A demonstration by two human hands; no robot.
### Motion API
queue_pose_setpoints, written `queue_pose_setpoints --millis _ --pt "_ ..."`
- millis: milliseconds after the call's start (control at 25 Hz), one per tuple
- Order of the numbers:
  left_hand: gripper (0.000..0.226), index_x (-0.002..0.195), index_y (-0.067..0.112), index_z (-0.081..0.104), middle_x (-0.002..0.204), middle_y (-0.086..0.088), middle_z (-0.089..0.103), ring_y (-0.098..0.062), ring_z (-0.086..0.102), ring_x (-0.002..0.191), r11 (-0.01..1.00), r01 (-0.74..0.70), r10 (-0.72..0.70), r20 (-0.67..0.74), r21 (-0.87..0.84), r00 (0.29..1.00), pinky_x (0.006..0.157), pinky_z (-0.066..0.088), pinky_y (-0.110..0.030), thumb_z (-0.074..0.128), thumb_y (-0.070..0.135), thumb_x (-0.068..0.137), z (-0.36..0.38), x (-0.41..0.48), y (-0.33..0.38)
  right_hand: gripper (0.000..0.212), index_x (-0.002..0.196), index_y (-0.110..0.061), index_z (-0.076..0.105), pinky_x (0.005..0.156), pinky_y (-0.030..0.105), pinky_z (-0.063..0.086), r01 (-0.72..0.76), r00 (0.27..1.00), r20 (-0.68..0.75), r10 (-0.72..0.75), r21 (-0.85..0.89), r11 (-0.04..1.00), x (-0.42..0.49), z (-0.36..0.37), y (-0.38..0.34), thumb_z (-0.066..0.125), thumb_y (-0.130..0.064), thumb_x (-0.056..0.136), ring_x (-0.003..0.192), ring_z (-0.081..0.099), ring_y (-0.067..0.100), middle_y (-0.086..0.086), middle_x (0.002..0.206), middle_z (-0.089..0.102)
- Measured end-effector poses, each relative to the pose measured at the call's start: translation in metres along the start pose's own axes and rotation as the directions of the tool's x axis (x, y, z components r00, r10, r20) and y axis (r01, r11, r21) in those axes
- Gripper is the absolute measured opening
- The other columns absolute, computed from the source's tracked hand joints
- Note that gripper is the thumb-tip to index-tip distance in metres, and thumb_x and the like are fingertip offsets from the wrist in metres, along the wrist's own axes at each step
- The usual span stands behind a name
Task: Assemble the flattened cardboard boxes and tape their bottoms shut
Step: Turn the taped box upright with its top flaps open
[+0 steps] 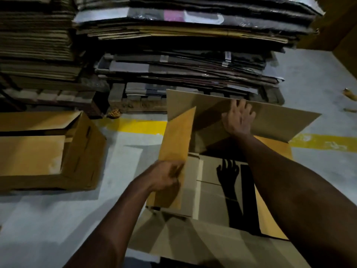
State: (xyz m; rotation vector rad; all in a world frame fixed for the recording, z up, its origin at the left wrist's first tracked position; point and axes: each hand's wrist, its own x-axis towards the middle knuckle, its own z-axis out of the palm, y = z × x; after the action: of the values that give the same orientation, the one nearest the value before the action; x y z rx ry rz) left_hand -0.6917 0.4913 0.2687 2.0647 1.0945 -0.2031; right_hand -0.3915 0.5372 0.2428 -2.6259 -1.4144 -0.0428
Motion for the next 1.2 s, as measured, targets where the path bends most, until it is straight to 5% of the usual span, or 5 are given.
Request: queue_pose_setpoints --millis 120,320,640,840,1200 --pt "0.074 0.151 0.029 0.021 0.159 0.001 0.020 -0.025 0.028 0.142 0.991 0.032 -0.072 0.311 0.131 0.948 0.112 0.031 -0.033 0.062 0.035 0.090 0.028 0.012 -0.011 0.058 0.141 -0.014 0.042 0.108 0.056 0.027 0.029 0.995 -0.097 -0.034 -0.054 0.998 -0.009 -0.006 0.014 0.050 -0.036 0.087 0.132 0.034 0.040 0.020 0.144 0.038" --pt "0.080 0.152 0.024 0.020 0.162 0.003 -0.004 -0.025 0.021 0.145 0.963 -0.057 -0.046 0.367 0.264 0.929 0.113 0.028 -0.033 0.062 0.043 0.087 0.065 0.016 -0.008 0.053 0.139 -0.017 0.044 0.109 0.054 0.028 0.212 0.976 -0.011 -0.216 -0.160 0.964 -0.020 -0.025 0.053 0.047 -0.043 0.094 0.129 0.042 0.037 0.013 0.138 0.049" --pt "0.082 0.152 0.024 0.022 0.161 -0.003 0.010 -0.025 0.031 0.140 0.911 -0.156 -0.034 0.446 0.382 0.894 0.109 0.034 -0.031 0.067 0.038 0.085 0.075 0.020 -0.012 0.033 0.123 -0.024 0.052 0.090 0.046 0.039 0.206 0.978 0.037 -0.204 -0.065 0.976 -0.082 -0.020 0.073 0.052 -0.033 0.091 0.110 0.052 0.031 0.006 0.120 0.056" --pt "0.089 0.152 0.028 0.018 0.155 -0.002 0.029 -0.024 0.040 0.134 0.924 -0.165 -0.027 0.490 0.344 0.871 0.105 0.037 -0.031 0.069 0.048 0.082 0.077 0.014 -0.016 0.043 0.121 -0.027 0.060 0.090 0.040 0.050 0.187 0.745 0.623 -0.237 0.145 0.971 -0.118 0.029 0.092 0.045 -0.051 0.088 0.114 0.057 0.031 0.009 0.127 0.062" --pt "0.111 0.152 0.035 0.014 0.160 0.002 0.018 -0.021 0.021 0.145 0.954 -0.158 0.054 0.373 0.255 0.926 0.115 0.026 -0.037 0.074 0.066 0.065 0.051 -0.021 0.014 0.061 0.145 -0.024 0.042 0.102 0.048 0.042 0.115 0.779 0.578 -0.244 0.250 0.961 -0.170 -0.004 0.102 0.046 -0.058 0.094 0.132 0.044 0.029 0.005 0.150 0.043"
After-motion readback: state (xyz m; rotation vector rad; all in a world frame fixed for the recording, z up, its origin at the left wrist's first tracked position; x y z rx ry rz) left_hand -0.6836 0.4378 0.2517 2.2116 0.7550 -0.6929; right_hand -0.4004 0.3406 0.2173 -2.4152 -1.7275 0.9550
